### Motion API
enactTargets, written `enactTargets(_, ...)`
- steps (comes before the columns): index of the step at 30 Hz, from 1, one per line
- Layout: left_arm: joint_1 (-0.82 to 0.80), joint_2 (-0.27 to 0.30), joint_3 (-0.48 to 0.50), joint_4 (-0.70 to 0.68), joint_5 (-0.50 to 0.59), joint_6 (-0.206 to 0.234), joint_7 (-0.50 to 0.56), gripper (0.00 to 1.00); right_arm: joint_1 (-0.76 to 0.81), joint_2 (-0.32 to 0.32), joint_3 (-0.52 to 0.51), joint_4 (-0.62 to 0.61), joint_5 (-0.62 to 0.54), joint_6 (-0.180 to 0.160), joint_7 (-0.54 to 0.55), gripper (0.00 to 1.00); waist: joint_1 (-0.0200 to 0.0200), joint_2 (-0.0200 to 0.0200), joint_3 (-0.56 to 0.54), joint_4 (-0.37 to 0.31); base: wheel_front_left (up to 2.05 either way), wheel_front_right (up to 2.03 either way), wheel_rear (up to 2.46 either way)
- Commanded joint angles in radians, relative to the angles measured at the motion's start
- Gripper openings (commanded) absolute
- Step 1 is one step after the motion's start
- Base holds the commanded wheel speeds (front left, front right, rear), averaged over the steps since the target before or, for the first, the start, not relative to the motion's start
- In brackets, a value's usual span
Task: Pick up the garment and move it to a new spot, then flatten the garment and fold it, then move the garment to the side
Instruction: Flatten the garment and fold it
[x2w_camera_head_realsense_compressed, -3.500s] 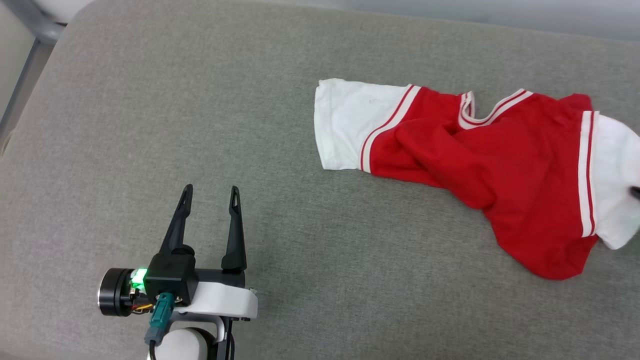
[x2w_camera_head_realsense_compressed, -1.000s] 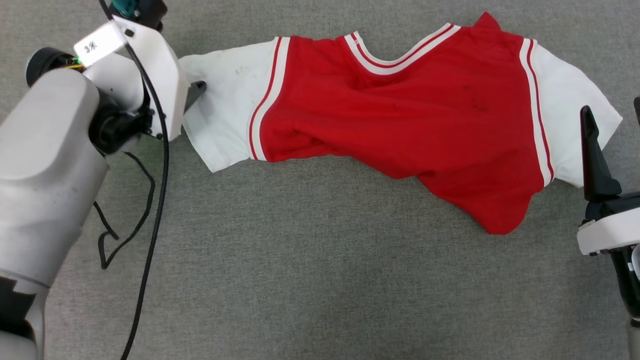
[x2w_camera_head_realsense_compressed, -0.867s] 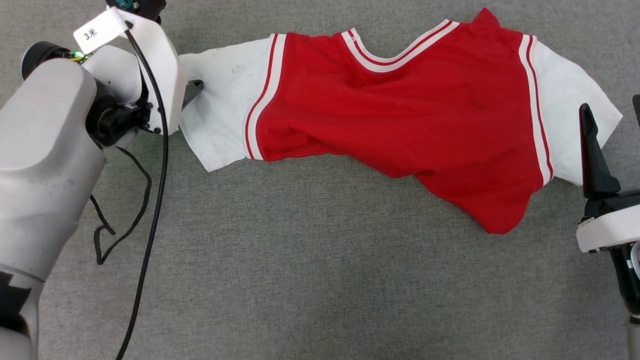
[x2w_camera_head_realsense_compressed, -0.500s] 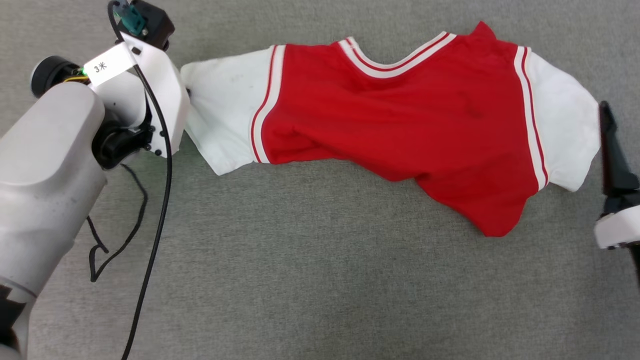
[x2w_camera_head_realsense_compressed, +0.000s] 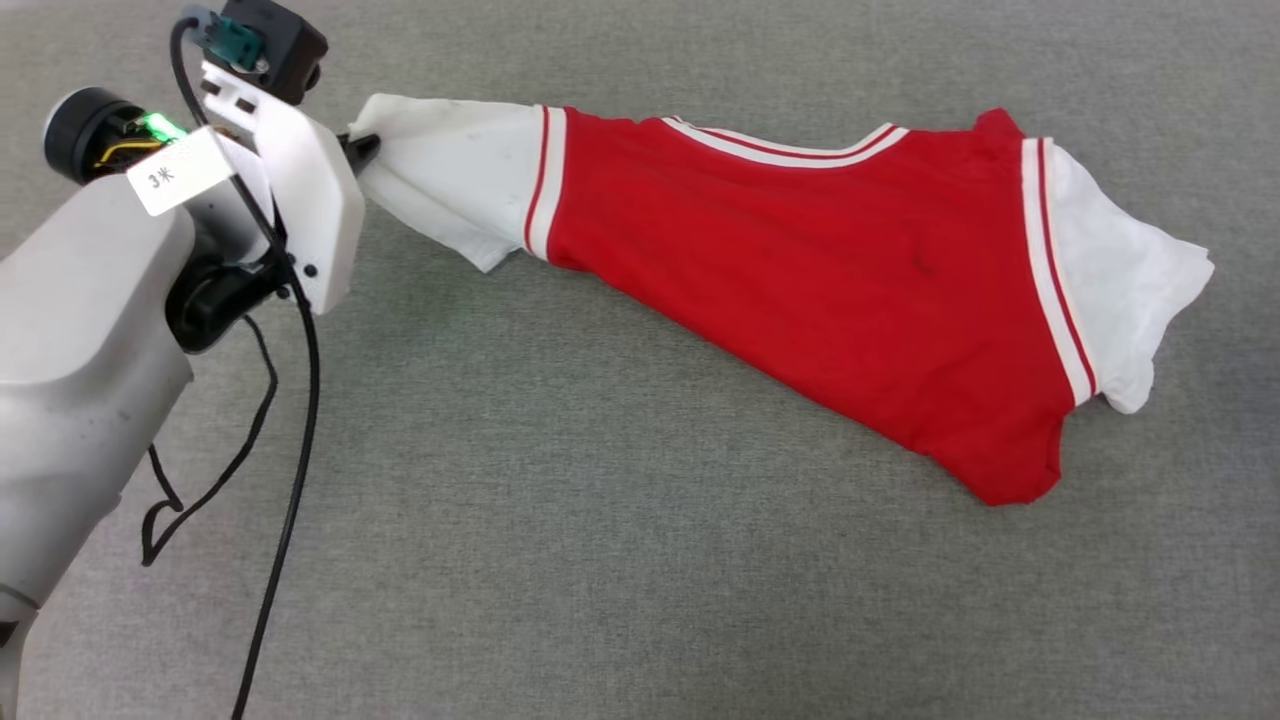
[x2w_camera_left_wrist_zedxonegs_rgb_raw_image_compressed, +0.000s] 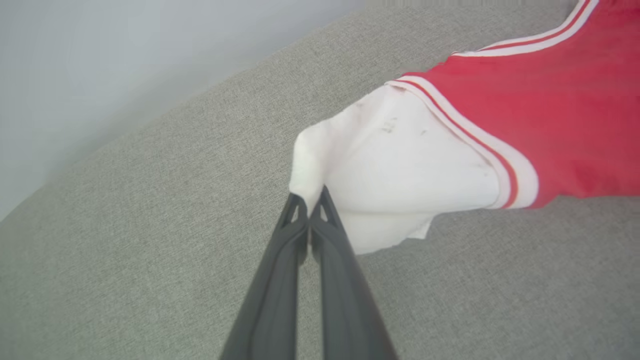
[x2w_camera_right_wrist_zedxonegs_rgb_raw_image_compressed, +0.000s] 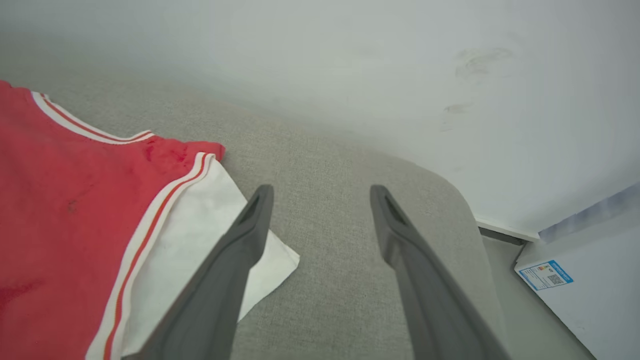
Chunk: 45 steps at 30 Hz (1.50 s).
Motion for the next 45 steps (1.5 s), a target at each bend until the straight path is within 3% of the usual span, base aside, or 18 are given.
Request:
enactTargets(1,-0.002,-0.003,-0.007,-0.010,0.007,0.000,-0.016,0.00,-0.029,-0.058,0.045,0.030,0.052,-0.001,0.090,1.00,0.0000,0.0000,0.003,0.018,0.00,0.00,0.00)
enactTargets(7,-0.025,-0.013,-0.023,-0.035,0.023,0.000,-0.041,0.00,-0.109,-0.188,0.166,0.088,0.181,-0.001,0.309,1.00,0.0000,0.0000,0.025,0.045,0.00,0.00,0.00)
enactTargets(12,-0.050,-0.031,-0.029,-0.049,0.036,0.000,-0.059,0.00,-0.200,-0.249,0.268,0.172,0.241,-0.001,0.444,1.00,0.0000,0.0000,0.055,0.071,0.00,0.00,0.00)
enactTargets(20,-0.083,-0.056,-0.041,-0.051,0.053,0.000,-0.094,0.00,-0.291,-0.192,0.365,0.373,0.285,-0.001,0.494,1.00,0.0000,0.0000,0.101,0.096,0.00,0.00,0.00)
enactTargets(23,-0.090,-0.068,-0.045,-0.043,0.058,0.000,-0.109,0.00,-0.280,-0.153,0.413,0.439,0.303,0.000,0.495,1.00,0.0000,0.0000,0.110,0.103,0.00,0.00,0.00)
enactTargets(29,-0.093,-0.072,-0.058,-0.030,0.052,0.000,-0.125,0.00,-0.248,-0.138,0.506,0.516,0.357,0.005,0.505,1.00,0.0000,0.0000,0.118,0.104,0.00,0.00,0.00)
enactTargets(30,-0.093,-0.072,-0.060,-0.027,0.051,0.000,-0.126,0.00,-0.250,-0.140,0.516,0.520,0.364,0.005,0.498,0.58,0.0000,0.0000,0.117,0.103,0.00,0.00,0.00)
enactTargets(32,-0.090,-0.072,-0.064,-0.022,0.047,0.000,-0.128,0.00,-0.273,-0.147,0.524,0.524,0.377,0.005,0.472,0.00,0.0000,0.0000,0.111,0.099,0.00,0.00,0.00)
enactTargets(45,-0.085,-0.049,-0.061,-0.022,0.044,0.001,-0.238,0.00,-0.411,-0.214,0.544,0.453,0.399,-0.001,0.161,0.00,0.0000,0.0000,-0.036,0.059,0.00,0.00,0.00)
